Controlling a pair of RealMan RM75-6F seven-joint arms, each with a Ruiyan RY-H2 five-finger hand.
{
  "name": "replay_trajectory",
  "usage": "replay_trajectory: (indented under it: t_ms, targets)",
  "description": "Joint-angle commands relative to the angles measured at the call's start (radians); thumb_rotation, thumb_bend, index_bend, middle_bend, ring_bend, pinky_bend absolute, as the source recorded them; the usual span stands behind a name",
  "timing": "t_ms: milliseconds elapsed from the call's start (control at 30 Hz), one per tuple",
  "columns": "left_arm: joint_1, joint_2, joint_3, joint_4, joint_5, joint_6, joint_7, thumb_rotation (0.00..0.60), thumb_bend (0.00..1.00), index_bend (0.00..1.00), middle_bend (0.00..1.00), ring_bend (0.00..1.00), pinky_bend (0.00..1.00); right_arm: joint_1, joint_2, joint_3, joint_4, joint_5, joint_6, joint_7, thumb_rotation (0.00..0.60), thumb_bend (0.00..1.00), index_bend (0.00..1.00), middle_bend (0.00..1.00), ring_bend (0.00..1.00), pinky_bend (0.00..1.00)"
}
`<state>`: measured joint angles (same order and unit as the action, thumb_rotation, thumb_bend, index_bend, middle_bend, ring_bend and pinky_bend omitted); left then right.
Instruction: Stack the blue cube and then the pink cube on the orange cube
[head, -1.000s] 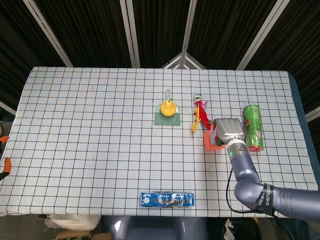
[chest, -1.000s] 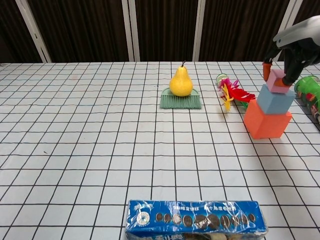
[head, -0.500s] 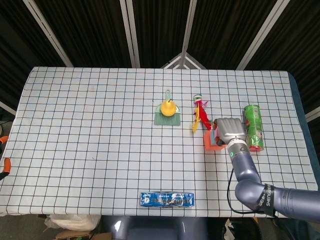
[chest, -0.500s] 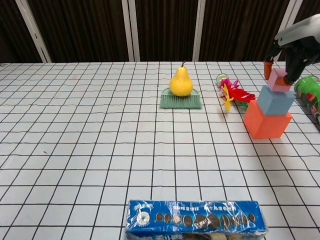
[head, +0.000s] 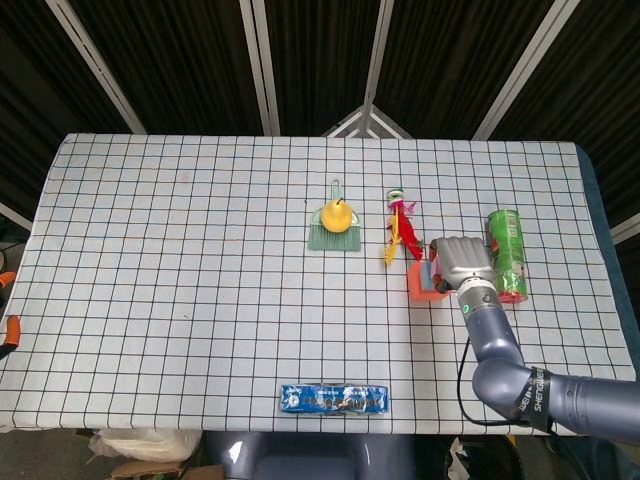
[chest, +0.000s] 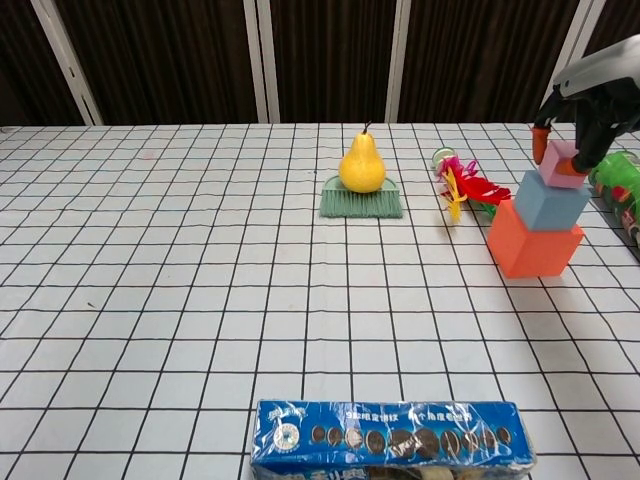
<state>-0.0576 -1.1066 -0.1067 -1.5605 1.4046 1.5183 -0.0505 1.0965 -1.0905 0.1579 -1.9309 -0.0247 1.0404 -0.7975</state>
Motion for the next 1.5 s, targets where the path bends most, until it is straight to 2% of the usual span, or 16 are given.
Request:
replay_trajectory:
  t_ms: [33,500,567,700,800,1067,1233,1367,1500]
  targets:
    - [-0.001,-0.001,-0.001,0.001,-0.001,-0.002,0.002,0.6,0.58,0.18,0.07,0.0,0.0,0.0,-0.005,-0.004,0.008,-0.003,-0.006,0.003,0.6,0.48,0.45,1.0,1.0,1.0]
    - [-0.002,-0.003,0.0,-0.001,-0.003,-0.004,0.011,0.6,0.58,0.18,0.07,0.0,0.0,0.002,-0.005,-0.009,0.017,-0.008,-0.01,0.015,0.6,0.48,0.45,1.0,1.0,1.0]
    - [-0.002,-0.003,-0.001,-0.001,-0.004,-0.004,0.011,0.6,0.58,0.18,0.07,0.0,0.0,0.002,-0.003,-0.01,0.016,-0.008,-0.01,0.015,0.6,0.45,0.42,1.0,1.0,1.0]
    - [-0.003,-0.002,-0.001,-0.001,-0.005,-0.005,0.012,0.6,0.58,0.18,0.07,0.0,0.0,0.004,0.003,-0.013,0.01,-0.008,-0.014,0.015,0.6,0.3,0.25,1.0,1.0,1.0]
    - [-0.003,-0.002,-0.001,-0.001,-0.006,-0.007,0.012,0.6,0.58,0.18,0.07,0.0,0.0,0.005,0.008,-0.014,0.007,-0.007,-0.023,0.016,0.6,0.24,0.18,1.0,1.0,1.0]
    - [-0.003,-0.001,-0.002,-0.001,-0.008,-0.007,0.009,0.6,0.58,0.18,0.07,0.0,0.0,0.012,0.019,-0.02,0.0,-0.001,-0.039,0.016,0.6,0.22,0.15,1.0,1.0,1.0]
    - [-0.003,-0.001,-0.002,0.0,-0.006,-0.006,0.007,0.6,0.58,0.18,0.07,0.0,0.0,0.014,0.057,-0.022,-0.036,-0.003,-0.034,0.014,0.6,0.22,0.15,1.0,1.0,1.0]
    - [-0.003,0.0,-0.001,0.001,-0.005,-0.008,0.002,0.6,0.58,0.18,0.07,0.0,0.0,-0.008,0.103,-0.008,-0.095,-0.068,-0.019,0.053,0.6,0.22,0.12,1.0,1.0,1.0]
    - [-0.001,0.003,-0.003,0.001,-0.007,-0.006,-0.006,0.6,0.58,0.18,0.07,0.0,0.0,-0.077,0.186,0.005,-0.201,-0.213,0.001,0.133,0.6,0.22,0.12,1.0,1.0,1.0]
